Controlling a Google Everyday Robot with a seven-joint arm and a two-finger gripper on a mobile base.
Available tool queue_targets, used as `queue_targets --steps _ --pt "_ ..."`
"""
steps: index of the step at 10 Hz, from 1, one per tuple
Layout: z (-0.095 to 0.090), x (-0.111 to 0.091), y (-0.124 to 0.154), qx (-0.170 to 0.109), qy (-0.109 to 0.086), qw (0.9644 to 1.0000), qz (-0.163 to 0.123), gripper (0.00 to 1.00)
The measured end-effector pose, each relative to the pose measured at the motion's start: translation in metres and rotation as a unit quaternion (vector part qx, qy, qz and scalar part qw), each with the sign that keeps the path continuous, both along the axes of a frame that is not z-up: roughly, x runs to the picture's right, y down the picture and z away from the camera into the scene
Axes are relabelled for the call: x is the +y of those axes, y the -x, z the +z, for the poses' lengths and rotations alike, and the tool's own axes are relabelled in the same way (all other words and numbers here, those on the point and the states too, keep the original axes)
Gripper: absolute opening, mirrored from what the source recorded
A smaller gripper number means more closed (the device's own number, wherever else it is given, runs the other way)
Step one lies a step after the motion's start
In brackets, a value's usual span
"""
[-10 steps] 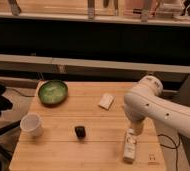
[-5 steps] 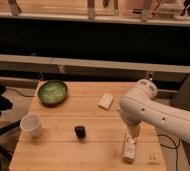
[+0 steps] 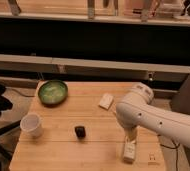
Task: Knock the eraser over
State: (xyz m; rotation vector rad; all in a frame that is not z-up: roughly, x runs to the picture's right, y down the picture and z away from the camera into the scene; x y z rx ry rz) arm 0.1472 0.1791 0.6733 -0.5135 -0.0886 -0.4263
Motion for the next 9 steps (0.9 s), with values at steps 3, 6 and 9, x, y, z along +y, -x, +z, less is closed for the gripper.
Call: queue_targets --steps 3,6,9 --pt "-0.001 0.006 0.009 -0.011 0.003 0.9999 -0.009 0.8" --pt "0.001 0.015 0.02 -0.026 0.006 0.9995 -0.019 0.8" --pt "0.002 0.02 0.028 -0.038 0.01 0.9989 -0.025 0.8"
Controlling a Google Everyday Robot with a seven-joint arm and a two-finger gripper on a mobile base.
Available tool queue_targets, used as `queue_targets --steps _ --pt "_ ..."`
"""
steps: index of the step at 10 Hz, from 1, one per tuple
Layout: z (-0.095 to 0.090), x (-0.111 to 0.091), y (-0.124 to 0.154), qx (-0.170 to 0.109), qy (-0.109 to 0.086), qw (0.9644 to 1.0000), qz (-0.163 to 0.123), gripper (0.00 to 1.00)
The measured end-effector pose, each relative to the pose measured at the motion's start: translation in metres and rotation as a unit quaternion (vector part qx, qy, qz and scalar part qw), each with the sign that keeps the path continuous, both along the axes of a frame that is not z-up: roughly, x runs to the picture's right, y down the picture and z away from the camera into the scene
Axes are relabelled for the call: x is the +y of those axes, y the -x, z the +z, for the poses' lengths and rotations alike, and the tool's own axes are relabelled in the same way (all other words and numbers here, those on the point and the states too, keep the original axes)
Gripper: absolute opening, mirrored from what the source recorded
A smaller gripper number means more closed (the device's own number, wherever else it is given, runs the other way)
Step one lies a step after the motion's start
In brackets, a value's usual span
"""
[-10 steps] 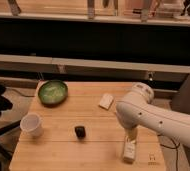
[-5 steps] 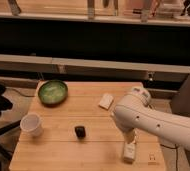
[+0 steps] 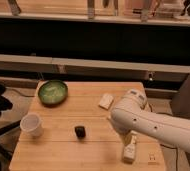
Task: Knock the eraser over
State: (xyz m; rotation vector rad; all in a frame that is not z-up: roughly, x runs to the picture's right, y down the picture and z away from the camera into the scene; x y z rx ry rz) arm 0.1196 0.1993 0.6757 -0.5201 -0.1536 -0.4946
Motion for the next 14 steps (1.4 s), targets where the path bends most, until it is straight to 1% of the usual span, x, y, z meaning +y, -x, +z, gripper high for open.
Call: queue_targets --steps 6,8,11,14 --pt "0.003 0.013 0.022 -0.038 0.012 0.999 -0.02 0.8" --pt "0.005 0.017 0.032 -0.056 0.017 0.9979 -0.03 0.8" --pt "0.007 0.021 0.037 -0.069 0.021 0.9967 -0.036 0.8" --pt "0.01 0.025 0.049 -0.087 0.026 0.9947 -0.047 0.8"
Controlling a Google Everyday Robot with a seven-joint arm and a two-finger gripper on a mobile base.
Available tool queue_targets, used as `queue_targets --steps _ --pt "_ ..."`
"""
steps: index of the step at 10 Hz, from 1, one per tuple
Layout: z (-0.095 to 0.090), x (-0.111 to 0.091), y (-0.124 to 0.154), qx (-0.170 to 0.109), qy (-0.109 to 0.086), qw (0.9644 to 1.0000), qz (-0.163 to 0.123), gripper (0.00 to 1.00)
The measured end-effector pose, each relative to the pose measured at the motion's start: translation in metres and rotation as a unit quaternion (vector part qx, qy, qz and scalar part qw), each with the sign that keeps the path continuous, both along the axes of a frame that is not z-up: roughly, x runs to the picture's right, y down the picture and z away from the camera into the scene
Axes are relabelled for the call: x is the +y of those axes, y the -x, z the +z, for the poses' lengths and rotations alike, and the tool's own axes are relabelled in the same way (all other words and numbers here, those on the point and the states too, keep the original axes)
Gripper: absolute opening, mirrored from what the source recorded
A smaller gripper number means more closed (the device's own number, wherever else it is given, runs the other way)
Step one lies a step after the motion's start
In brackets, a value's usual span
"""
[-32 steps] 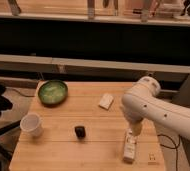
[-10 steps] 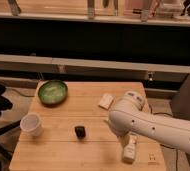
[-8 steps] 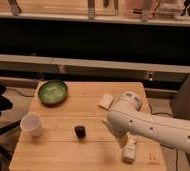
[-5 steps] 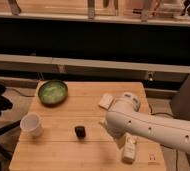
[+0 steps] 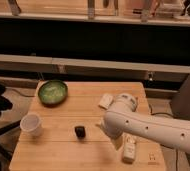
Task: Knock the eraser over
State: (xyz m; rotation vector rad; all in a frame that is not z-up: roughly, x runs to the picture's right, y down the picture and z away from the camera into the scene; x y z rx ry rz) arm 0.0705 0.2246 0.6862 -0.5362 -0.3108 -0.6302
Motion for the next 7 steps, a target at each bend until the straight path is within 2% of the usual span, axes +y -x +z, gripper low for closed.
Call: queue_targets --steps 7 --pt "0.007 0.006 0.027 -0.04 0.01 0.9988 -0.027 0.8"
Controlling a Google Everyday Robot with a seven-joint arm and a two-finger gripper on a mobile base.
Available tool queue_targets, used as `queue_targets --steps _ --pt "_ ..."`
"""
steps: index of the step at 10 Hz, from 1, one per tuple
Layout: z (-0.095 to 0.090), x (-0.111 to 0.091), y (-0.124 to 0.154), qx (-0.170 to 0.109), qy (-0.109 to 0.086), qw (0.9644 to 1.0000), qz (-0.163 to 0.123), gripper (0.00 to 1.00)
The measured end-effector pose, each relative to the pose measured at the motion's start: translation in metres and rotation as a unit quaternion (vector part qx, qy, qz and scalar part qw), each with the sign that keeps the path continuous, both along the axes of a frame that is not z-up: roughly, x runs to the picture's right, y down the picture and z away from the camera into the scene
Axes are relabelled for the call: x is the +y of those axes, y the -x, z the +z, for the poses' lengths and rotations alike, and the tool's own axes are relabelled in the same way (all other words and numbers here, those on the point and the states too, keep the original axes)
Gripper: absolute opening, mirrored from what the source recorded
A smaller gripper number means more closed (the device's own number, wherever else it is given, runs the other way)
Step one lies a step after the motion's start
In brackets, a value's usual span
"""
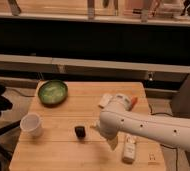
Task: Knock the eraser over
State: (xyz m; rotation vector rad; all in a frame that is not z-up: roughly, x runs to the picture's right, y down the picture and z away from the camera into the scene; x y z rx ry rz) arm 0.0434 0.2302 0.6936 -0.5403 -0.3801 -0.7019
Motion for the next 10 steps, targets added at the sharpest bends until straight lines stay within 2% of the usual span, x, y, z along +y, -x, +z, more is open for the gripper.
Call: queue_targets --steps 10 --pt "0.005 -0.003 0.039 -0.046 0.011 0.9982 -0.036 0.8"
